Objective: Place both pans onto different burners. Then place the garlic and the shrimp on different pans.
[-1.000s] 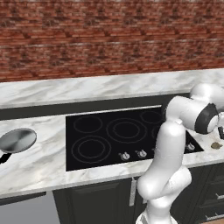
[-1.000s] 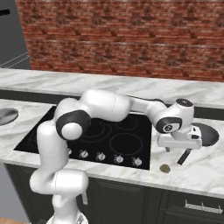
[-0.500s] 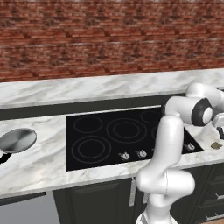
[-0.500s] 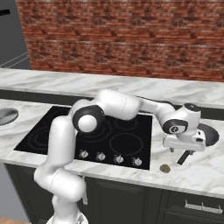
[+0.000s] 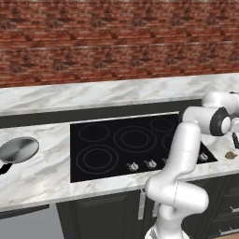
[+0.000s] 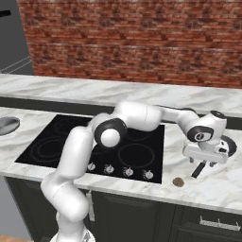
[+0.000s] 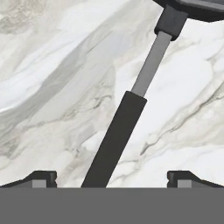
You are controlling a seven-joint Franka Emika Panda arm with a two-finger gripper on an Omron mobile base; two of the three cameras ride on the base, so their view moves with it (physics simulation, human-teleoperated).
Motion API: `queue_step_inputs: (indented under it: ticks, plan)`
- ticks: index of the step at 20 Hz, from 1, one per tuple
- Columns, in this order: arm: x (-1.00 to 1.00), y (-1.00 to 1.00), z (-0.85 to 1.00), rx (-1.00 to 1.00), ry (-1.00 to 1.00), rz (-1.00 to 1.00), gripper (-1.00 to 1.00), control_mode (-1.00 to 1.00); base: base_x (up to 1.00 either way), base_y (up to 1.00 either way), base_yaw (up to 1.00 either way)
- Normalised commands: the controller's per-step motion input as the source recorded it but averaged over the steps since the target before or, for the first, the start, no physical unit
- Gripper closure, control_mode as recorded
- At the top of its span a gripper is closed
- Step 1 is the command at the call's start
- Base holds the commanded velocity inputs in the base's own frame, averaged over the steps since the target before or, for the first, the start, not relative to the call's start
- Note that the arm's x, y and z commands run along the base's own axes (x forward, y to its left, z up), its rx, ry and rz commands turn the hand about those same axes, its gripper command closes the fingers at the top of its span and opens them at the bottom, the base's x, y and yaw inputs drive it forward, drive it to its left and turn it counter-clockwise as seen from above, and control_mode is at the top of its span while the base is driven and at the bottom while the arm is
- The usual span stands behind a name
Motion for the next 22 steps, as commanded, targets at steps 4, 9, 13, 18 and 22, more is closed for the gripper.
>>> queue_step_inputs:
  ticks: [4,9,13,18,22]
  plan:
    - [0.11,0.0,-0.27,0.0,0.05,-0.03,-1.0,-1.0,0.0,0.0,0.0]
    - [0.04,0.0,-0.32,0.0,0.05,-0.05,-1.0,-1.0,0.0,0.0,0.0]
    - [0.04,0.0,-0.37,0.0,0.02,-0.04,-1.0,-1.0,0.0,0.0,0.0]
    - [0.07,0.04,-0.31,0.0,0.02,-0.04,-1.0,-1.0,0.0,0.0,0.0]
    - [0.1,0.0,-0.27,0.0,0.01,-0.03,-1.0,-1.0,0.0,0.0,0.0]
